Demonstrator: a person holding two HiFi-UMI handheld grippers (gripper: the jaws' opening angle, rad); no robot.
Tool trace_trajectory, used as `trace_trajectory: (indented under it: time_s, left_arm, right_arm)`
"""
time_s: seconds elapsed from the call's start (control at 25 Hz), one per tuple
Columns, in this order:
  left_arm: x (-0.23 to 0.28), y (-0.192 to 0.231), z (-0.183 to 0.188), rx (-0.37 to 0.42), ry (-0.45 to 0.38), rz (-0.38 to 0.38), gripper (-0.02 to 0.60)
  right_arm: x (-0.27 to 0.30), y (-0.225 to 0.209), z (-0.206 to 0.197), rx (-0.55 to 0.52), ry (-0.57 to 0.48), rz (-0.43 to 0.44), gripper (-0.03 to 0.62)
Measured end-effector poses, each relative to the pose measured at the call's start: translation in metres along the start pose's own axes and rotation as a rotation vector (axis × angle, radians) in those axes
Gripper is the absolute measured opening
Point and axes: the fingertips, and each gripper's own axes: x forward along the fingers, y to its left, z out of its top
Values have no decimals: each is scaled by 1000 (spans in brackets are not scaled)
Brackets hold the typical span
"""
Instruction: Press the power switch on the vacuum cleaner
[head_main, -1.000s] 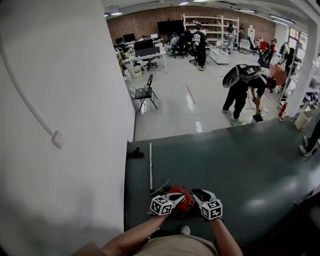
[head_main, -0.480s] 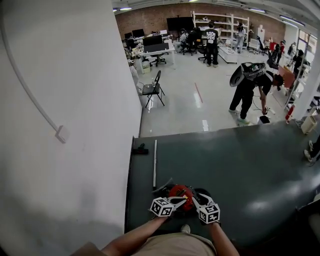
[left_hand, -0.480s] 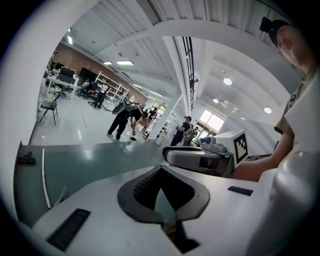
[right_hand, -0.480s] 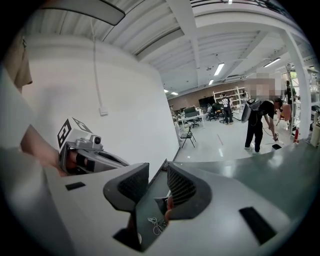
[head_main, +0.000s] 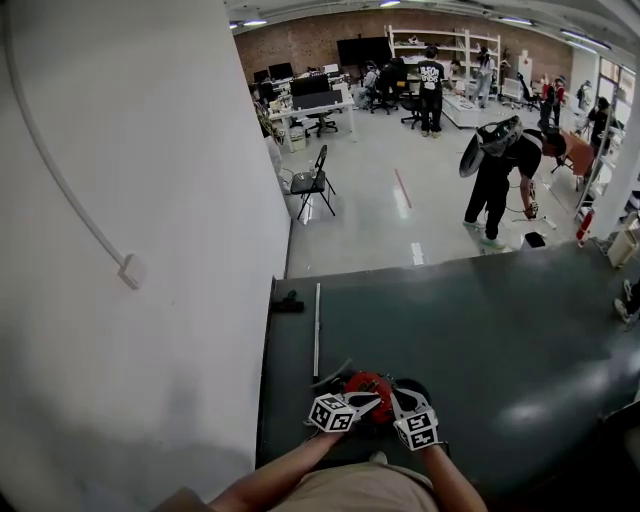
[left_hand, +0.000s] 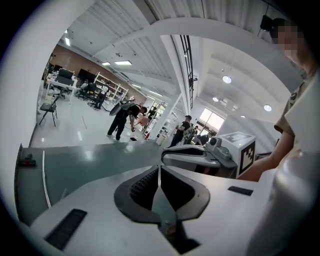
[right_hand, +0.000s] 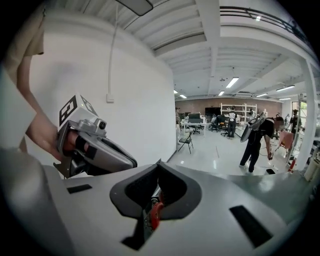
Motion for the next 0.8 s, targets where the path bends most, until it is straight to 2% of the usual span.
trace_trajectory:
  time_s: [0.32, 0.6, 0.8]
  left_arm:
    - [-1, 4, -6, -71, -30, 9, 5]
    - [7, 1, -9, -98, -38, 15, 5]
    - [11, 7, -6, -86, -37, 17, 5]
  right_arm:
    - [-9, -4, 5, -27, -25, -4, 11]
    - [-21, -8, 4, -61, -25, 1, 11]
    - [-14, -9, 5, -64, -37, 9, 11]
